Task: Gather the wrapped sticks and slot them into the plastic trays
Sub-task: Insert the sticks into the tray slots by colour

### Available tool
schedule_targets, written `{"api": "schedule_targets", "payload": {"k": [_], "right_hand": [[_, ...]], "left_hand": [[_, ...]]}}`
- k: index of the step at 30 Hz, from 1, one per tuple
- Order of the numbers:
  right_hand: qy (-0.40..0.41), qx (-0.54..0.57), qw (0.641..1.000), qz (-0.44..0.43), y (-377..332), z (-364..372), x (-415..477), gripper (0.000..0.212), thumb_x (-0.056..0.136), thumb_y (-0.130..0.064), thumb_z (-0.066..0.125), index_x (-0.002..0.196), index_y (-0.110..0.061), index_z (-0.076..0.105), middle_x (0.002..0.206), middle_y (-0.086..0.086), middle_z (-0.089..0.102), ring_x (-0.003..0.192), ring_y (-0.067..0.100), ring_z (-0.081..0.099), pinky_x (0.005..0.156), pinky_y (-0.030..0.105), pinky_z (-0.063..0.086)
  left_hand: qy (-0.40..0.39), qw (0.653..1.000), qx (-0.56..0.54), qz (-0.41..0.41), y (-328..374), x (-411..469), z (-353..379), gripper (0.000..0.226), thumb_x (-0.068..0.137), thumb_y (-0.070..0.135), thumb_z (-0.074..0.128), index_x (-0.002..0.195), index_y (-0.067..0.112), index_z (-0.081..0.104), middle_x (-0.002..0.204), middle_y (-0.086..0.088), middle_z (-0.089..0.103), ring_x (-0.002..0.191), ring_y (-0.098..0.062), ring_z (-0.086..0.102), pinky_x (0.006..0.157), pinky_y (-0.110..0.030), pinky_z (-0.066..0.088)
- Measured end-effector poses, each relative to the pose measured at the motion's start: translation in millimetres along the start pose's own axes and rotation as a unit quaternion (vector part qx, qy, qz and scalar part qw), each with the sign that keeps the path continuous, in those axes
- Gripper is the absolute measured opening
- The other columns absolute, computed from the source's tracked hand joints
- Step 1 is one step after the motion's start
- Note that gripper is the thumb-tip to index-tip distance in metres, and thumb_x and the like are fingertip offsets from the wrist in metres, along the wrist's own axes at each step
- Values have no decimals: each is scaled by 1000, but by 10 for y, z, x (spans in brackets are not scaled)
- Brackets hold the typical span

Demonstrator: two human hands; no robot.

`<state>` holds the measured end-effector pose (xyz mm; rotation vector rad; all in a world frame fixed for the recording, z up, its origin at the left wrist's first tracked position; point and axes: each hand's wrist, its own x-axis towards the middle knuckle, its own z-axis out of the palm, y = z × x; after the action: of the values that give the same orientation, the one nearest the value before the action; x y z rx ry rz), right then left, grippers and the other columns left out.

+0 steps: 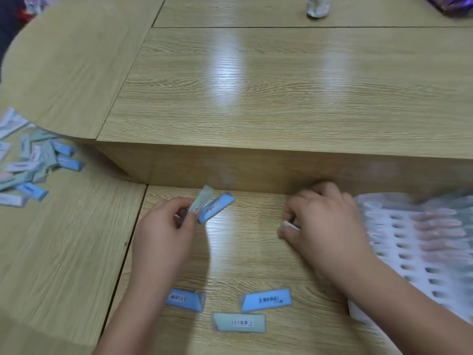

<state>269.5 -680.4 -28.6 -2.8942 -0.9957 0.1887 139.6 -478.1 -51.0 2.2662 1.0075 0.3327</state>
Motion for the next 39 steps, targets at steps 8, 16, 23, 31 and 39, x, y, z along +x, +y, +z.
{"api": "schedule_targets", "payload": {"k": [8, 16, 23, 31, 39], "right_hand": [[109, 409, 906, 14, 356, -423, -314, 16, 75, -40, 80, 77, -35, 65, 74, -23, 62, 65, -4, 55, 56, 7, 36], [230, 396, 885, 87, 1495, -704, -780, 23, 81, -29, 76, 85, -49, 67, 86, -28, 69, 77, -2, 67, 66, 1, 43], [214, 395, 892, 50, 1704, -394, -665, 17, 87, -26, 73, 94, -40, 67, 88, -23, 69, 77, -3, 68, 65, 7, 49], [199, 306, 931, -1, 1649, -259, -474, 11, 88, -19, 74, 97, -26, 72, 85, -18, 69, 82, 0, 62, 70, 17, 49], [179, 248, 951, -50, 1730, -333, -475, 12, 87, -16, 73, 98, -19, 72, 87, -10, 74, 80, 9, 68, 64, 37, 57]], "left_hand": [[-80, 968, -237, 0, 793, -517, 150, 23, 83, 14, 77, 82, 36, 72, 80, 16, 73, 74, -3, 67, 63, -16, 49], [-181, 922, -342, 25, 1548, -905, 633, 18, 81, 24, 79, 92, 37, 77, 88, 8, 78, 83, -16, 72, 74, -25, 57], [-191, 933, -303, -8, 1721, -1090, 976, 16, 82, 37, 74, 96, 44, 76, 84, 7, 75, 73, -23, 68, 63, -31, 60], [-203, 922, -326, -42, 1700, -1058, 1015, 13, 84, 31, 74, 95, 39, 78, 88, 7, 77, 80, -17, 73, 71, -33, 61], [-217, 915, -336, -52, 1692, -1033, 1036, 13, 85, 32, 74, 94, 39, 77, 89, 7, 77, 80, -11, 73, 65, -21, 58]]}}
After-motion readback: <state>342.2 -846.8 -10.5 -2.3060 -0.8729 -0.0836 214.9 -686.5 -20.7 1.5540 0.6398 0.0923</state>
